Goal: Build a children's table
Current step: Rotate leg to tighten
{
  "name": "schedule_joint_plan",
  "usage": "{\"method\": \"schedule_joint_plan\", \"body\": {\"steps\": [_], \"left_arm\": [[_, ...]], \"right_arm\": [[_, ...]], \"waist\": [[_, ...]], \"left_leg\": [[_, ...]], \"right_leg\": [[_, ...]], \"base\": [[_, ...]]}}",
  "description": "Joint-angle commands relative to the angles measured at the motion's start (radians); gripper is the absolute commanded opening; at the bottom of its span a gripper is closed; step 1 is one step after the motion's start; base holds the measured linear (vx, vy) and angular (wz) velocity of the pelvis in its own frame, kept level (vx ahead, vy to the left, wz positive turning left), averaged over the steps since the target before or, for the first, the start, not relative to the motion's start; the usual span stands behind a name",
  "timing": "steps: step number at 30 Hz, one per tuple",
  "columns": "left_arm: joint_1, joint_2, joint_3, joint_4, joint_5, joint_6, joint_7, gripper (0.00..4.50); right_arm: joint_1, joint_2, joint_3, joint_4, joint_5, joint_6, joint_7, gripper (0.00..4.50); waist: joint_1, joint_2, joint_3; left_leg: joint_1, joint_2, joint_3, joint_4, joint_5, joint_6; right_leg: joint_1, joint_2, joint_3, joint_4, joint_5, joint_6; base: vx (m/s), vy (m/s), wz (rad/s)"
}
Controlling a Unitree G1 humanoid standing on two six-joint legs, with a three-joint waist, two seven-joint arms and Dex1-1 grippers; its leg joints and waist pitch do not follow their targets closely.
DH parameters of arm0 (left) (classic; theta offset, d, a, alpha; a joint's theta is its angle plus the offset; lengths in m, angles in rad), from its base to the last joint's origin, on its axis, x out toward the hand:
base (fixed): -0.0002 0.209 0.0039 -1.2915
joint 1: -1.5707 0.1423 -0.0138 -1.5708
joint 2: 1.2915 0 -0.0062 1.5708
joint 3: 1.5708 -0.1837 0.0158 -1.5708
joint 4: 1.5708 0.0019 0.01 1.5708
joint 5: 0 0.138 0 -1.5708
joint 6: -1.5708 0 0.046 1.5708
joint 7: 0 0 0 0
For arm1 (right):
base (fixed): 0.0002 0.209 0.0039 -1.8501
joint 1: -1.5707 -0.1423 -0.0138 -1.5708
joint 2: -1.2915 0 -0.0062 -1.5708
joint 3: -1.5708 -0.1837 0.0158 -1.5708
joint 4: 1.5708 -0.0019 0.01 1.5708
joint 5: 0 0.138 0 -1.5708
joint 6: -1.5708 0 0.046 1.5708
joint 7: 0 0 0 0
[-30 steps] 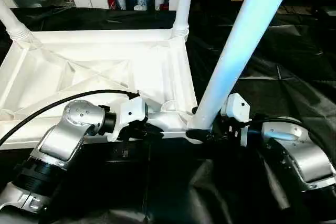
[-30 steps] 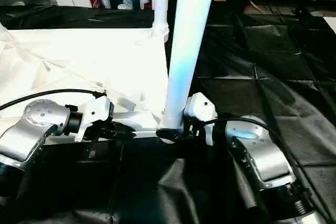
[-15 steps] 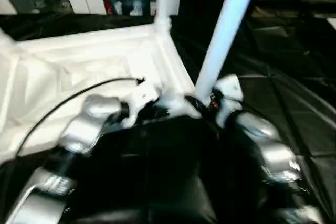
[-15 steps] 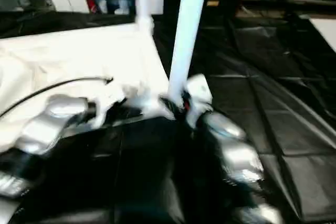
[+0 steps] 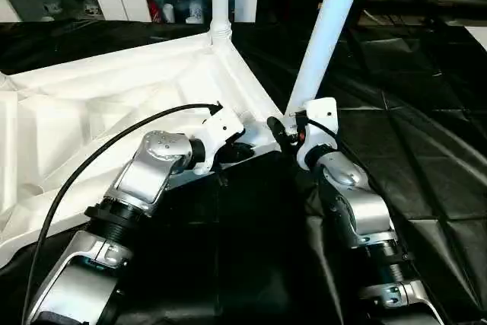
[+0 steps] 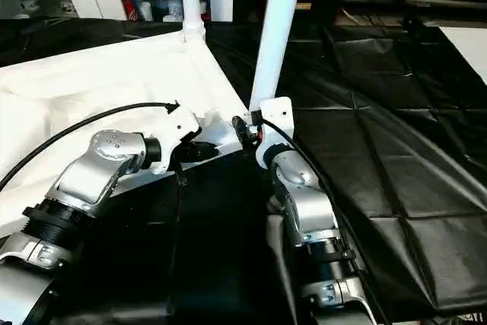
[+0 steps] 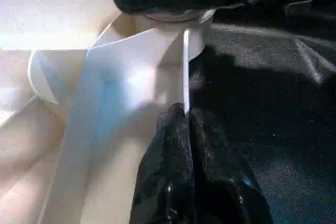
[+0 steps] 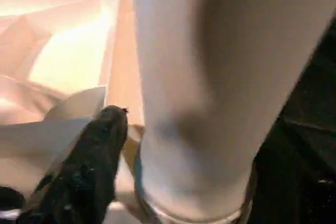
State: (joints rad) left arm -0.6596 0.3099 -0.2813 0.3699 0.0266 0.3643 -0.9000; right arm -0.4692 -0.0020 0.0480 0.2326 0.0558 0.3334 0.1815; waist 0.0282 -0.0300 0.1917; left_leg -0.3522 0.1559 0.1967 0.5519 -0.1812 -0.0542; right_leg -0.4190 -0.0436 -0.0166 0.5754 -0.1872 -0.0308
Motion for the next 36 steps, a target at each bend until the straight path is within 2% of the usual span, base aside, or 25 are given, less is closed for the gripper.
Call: {"method": "schedule_joint_plan", "body": {"steps": [1, 2, 3, 4, 5, 6, 7, 8, 9, 10, 12, 13, 14, 16, 18, 19, 22, 24, 26, 28, 29, 31, 33, 34, 36], "left_arm": [[0.036, 0.017, -0.065, -0.027, 0.010, -0.012, -0.054, 0.00], [0.040, 0.024, -0.066, -0.034, 0.008, -0.015, -0.064, 0.00], [0.044, 0.032, -0.067, -0.041, 0.007, -0.015, -0.071, 0.00], [0.055, 0.054, -0.067, -0.061, 0.006, -0.015, -0.090, 0.00], [0.063, 0.067, -0.064, -0.074, 0.000, -0.019, -0.106, 0.00], [0.069, 0.075, -0.063, -0.082, -0.004, -0.022, -0.117, 0.00], [0.087, 0.104, -0.055, -0.108, -0.020, -0.050, -0.157, 0.00], [0.091, 0.109, -0.053, -0.112, -0.024, -0.054, -0.163, 0.00], [0.098, 0.119, -0.049, -0.121, -0.031, -0.061, -0.176, 0.00], [0.116, 0.142, -0.041, -0.138, -0.054, -0.126, -0.223, 0.00], [0.137, 0.168, -0.032, -0.164, -0.083, -0.157, -0.276, 0.00], [0.145, 0.182, -0.033, -0.176, -0.090, -0.173, -0.296, 0.00], [0.150, 0.191, -0.033, -0.183, -0.094, -0.184, -0.309, 0.00], [0.161, 0.207, -0.027, -0.205, -0.114, -0.182, -0.337, 0.00], [0.166, 0.212, -0.023, -0.217, -0.124, -0.179, -0.349, 0.00], [0.168, 0.218, -0.019, -0.230, -0.130, -0.169, -0.355, 0.00], [0.171, 0.227, -0.021, -0.237, -0.137, -0.168, -0.362, 0.00], [0.171, 0.228, -0.020, -0.235, -0.138, -0.172, -0.363, 0.00], [0.171, 0.228, -0.018, -0.233, -0.139, -0.177, -0.365, 0.00], [0.171, 0.229, -0.017, -0.230, -0.140, -0.181, -0.368, 0.00], [0.171, 0.231, -0.016, -0.226, -0.140, -0.187, -0.372, 0.00], [0.170, 0.232, -0.016, -0.225, -0.140, -0.187, -0.374, 0.00], [0.170, 0.233, -0.015, -0.226, -0.140, -0.186, -0.376, 0.00], [0.170, 0.234, -0.015, -0.226, -0.141, -0.185, -0.378, 0.00], [0.171, 0.236, -0.016, -0.227, -0.141, -0.185, -0.381, 0.00]], "right_arm": [[0.052, -0.071, 0.138, -0.087, 0.047, 0.018, 0.224, 3.76], [0.058, -0.090, 0.145, -0.105, 0.051, 0.016, 0.253, 3.76], [0.063, -0.111, 0.150, -0.120, 0.054, 0.014, 0.280, 3.76], [0.077, -0.175, 0.164, -0.164, 0.061, 0.006, 0.358, 3.76], [0.086, -0.215, 0.166, -0.186, 0.066, -0.002, 0.405, 3.76], [0.092, -0.240, 0.167, -0.200, 0.069, -0.007, 0.435, 3.76], [0.109, -0.317, 0.154, -0.240, 0.105, -0.012, 0.537, 3.76], [0.111, -0.329, 0.151, -0.244, 0.109, -0.014, 0.552, 3.76], [0.115, -0.354, 0.145, -0.252, 0.119, -0.020, 0.583, 3.76], [0.123, -0.406, 0.128, -0.269, 0.145, -0.021, 0.652, 3.76], [0.128, -0.446, 0.112, -0.274, 0.163, -0.022, 0.712, 3.76], [0.130, -0.465, 0.111, -0.277, 0.172, -0.026, 0.740, 3.76], [0.131, -0.478, 0.111, -0.277, 0.175, -0.031, 0.758, 3.76], [0.130, -0.499, 0.119, -0.270, 0.176, -0.040, 0.787, 3.76], [0.129, -0.506, 0.122, -0.267, 0.176, -0.042, 0.802, 3.76], [0.119, -0.503, 0.130, -0.249, 0.161, -0.055, 0.799, 3.76], [0.107, -0.500, 0.144, -0.227, 0.148, -0.072, 0.798, 3.76], [0.101, -0.495, 0.146, -0.216, 0.149, -0.074, 0.798, 3.76], [0.097, -0.492, 0.145, -0.211, 0.155, -0.072, 0.802, 3.76], [0.096, -0.494, 0.145, -0.209, 0.156, -0.073, 0.810, 3.76], [0.096, -0.502, 0.146, -0.207, 0.154, -0.079, 0.826, 3.76], [0.096, -0.508, 0.146, -0.205, 0.154, -0.081, 0.833, 3.76], [0.096, -0.517, 0.146, -0.201, 0.156, -0.085, 0.842, 3.76], [0.095, -0.522, 0.147, -0.200, 0.157, -0.087, 0.846, 3.50], [0.093, -0.530, 0.145, -0.197, 0.161, -0.089, 0.851, 3.50]], "waist": [[-0.001, 0.003, -0.040], [0.002, 0.001, -0.044], [0.003, 0.003, -0.048], [0.002, 0.003, -0.049], [0.001, 0.004, -0.052], [0.003, 0.004, -0.053], [0.005, 0.005, -0.055], [0.005, 0.004, -0.055], [0.006, 0.005, -0.059], [0.006, 0.006, -0.064], [0.006, 0.002, -0.077], [0.005, 0.002, -0.074], [0.005, 0.001, -0.074], [0.004, 0.004, -0.071], [0.004, 0.006, -0.067], [0.004, 0.006, -0.063], [0.005, 0.007, -0.058], [0.005, 0.007, -0.057], [0.005, 0.008, -0.058], [0.005, 0.007, -0.062], [0.005, 0.007, -0.065], [0.005, 0.006, -0.066], [0.005, 0.007, -0.066], [0.006, 0.008, -0.067], [0.006, 0.008, -0.067]], "left_leg": [[0.014, 0.072, -0.050, -0.085, -0.342, 0.020], [0.013, 0.074, -0.049, -0.084, -0.321, 0.024], [0.011, 0.078, -0.043, -0.081, -0.284, 0.035], [0.004, 0.076, -0.041, -0.079, -0.244, 0.042], [0.003, 0.075, -0.038, -0.074, -0.217, 0.051], [0.003, 0.075, -0.035, -0.072, -0.198, 0.059], [0.007, 0.074, -0.028, -0.063, -0.182, 0.085], [0.005, 0.073, -0.026, -0.060, -0.173, 0.093], [0.003, 0.072, -0.024, -0.056, -0.134, 0.109], [-0.001, 0.070, -0.023, -0.053, -0.101, 0.120], [-0.008, 0.065, -0.018, -0.037, 0.040, 0.176], [-0.013, 0.062, -0.016, -0.032, 0.067, 0.201], [-0.016, 0.060, -0.016, -0.030, 0.062, 0.205], [-0.014, 0.064, -0.018, -0.032, 0.029, 0.204], [-0.013, 0.070, -0.021, -0.037, -0.009, 0.188], [-0.007, 0.074, -0.021, -0.041, -0.043, 0.169], [-0.001, 0.077, -0.020, -0.045, -0.093, 0.132], [0.000, 0.076, -0.020, -0.046, -0.108, 0.121], [-0.001, 0.076, -0.021, -0.046, -0.103, 0.112], [-0.004, 0.073, -0.020, -0.043, -0.070, 0.121], [-0.005, 0.072, -0.020, -0.040, -0.041, 0.138], [-0.007, 0.071, -0.019, -0.038, -0.029, 0.148], [-0.008, 0.071, -0.019, -0.037, -0.028, 0.156], [-0.007, 0.071, -0.019, -0.037, -0.031, 0.155], [-0.006, 0.072, -0.019, -0.037, -0.033, 0.153]], "right_leg": [[0.016, -0.111, 0.058, -0.101, -0.595, -0.058], [0.022, -0.110, 0.059, -0.097, -0.560, -0.058], [0.021, -0.107, 0.062, -0.088, -0.465, -0.080], [0.031, -0.102, 0.059, -0.076, -0.370, -0.111], [0.033, -0.102, 0.059, -0.070, -0.311, -0.131], [0.034, -0.100, 0.059, -0.068, -0.270, -0.144], [0.035, -0.100, 0.059, -0.066, -0.218, -0.190], [0.037, -0.100, 0.061, -0.063, -0.200, -0.201], [0.040, -0.098, 0.060, -0.055, -0.139, -0.224], [0.047, -0.097, 0.060, -0.048, -0.084, -0.235], [0.057, -0.085, 0.058, -0.012, 0.210, -0.281], [0.055, -0.082, 0.056, -0.006, 0.293, -0.294], [0.058, -0.083, 0.056, -0.005, 0.307, -0.293], [0.055, -0.082, 0.053, -0.008, 0.270, -0.292], [0.054, -0.085, 0.050, -0.016, 0.165, -0.290], [0.050, -0.087, 0.049, -0.026, 0.053, -0.286], [0.042, -0.091, 0.052, -0.038, -0.085, -0.274], [0.042, -0.091, 0.053, -0.042, -0.120, -0.270], [0.043, -0.092, 0.053, -0.040, -0.125, -0.263], [0.046, -0.091, 0.054, -0.033, -0.068, -0.267], [0.049, -0.090, 0.054, -0.026, -0.005, -0.275], [0.050, -0.090, 0.054, -0.023, 0.022, -0.279], [0.051, -0.091, 0.052, -0.023, 0.026, -0.282], [0.052, -0.090, 0.052, -0.024, 0.017, -0.282], [0.051, -0.089, 0.052, -0.025, 0.009, -0.285]], "base": [[0.000, 0.000, 0.00], [0.000, 0.000, 0.00], [0.000, 0.000, 0.00], [0.000, 0.000, 0.00], [0.059, -0.009, 0.01], [0.072, -0.020, 0.05], [0.072, -0.020, 0.05], [0.084, -0.031, 0.07], [0.091, -0.038, 0.03], [0.091, -0.038, 0.03], [0.072, -0.030, 0.03], [0.064, -0.024, 0.04], [0.000, 0.000, 0.00], [0.000, 0.000, 0.00], [0.000, 0.000, 0.00], [0.000, 0.000, 0.00], [0.000, 0.000, 0.00], [0.000, 0.000, 0.00], [0.000, 0.000, 0.00], [0.000, 0.000, 0.00], [0.000, 0.000, 0.00], [0.000, 0.000, 0.00], [0.000, 0.000, 0.00], [0.000, 0.000, 0.00], [0.000, 0.000, 0.00]]}}
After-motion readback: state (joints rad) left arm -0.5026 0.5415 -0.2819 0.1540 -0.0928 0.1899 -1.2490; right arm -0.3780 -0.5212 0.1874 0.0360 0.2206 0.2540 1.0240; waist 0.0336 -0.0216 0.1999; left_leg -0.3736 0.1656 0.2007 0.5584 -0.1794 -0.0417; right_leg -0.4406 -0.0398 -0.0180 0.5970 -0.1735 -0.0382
